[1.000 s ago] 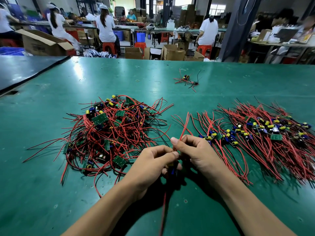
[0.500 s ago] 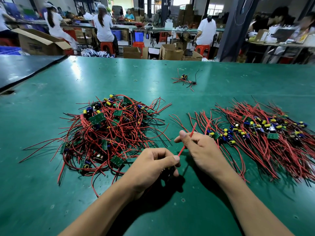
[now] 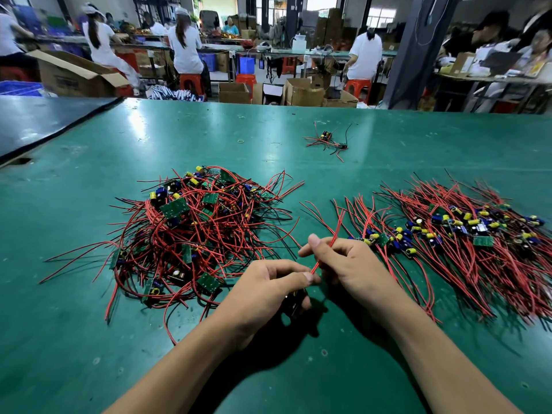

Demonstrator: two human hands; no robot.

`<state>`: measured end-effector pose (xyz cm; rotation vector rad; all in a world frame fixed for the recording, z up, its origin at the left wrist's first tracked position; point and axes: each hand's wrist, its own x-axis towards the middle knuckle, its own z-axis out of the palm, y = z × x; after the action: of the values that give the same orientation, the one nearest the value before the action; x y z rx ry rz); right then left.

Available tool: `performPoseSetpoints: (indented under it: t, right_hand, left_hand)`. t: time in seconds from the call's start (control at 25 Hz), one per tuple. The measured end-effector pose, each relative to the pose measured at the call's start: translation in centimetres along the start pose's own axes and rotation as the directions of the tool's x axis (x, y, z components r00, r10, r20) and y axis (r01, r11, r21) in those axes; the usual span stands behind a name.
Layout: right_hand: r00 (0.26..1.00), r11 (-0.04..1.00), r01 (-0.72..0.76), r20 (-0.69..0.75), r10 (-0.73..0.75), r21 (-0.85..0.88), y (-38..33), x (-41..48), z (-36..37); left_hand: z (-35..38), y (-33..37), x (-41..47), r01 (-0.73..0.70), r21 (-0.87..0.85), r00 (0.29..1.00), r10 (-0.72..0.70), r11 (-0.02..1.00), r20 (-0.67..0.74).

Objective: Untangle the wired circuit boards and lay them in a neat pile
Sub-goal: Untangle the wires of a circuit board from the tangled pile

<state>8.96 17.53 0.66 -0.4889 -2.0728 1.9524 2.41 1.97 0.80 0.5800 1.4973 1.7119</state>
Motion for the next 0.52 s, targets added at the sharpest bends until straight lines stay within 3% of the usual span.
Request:
performPoseSetpoints:
  t: [0.12,0.2,0.36,0.52]
  right_hand:
    - [0.958,0.917,0.136,-0.187,-0.219,-0.375,0.2,0.6,-1.3]
    - [0.913,0.860,0.187,-0.240,-0.331,-0.475,0.3,0.9,-2.0]
    - [0.851,0.840,0.228,-0.317,-0.417,-0.492,0.7,1.1,-2.5]
    - [0.894,0.928,0.154,-0.352,-0.277,-0.339,1.1,1.6,-2.2]
  left_hand:
    - [-0.1,0.2,-0.1,-0.008,0.081,1.000,0.006,0.997,0.024]
    - [-0.1,0.3,-0.1,-0.012,0.095,0.999,0.008,0.995,0.038]
    - [0.0,0.3,-0.1,-0.016,0.087,0.998,0.011,0.996,0.054]
    - [0.0,0.2,0.0,-0.010,0.057,0.998,0.006,0.998,0.060]
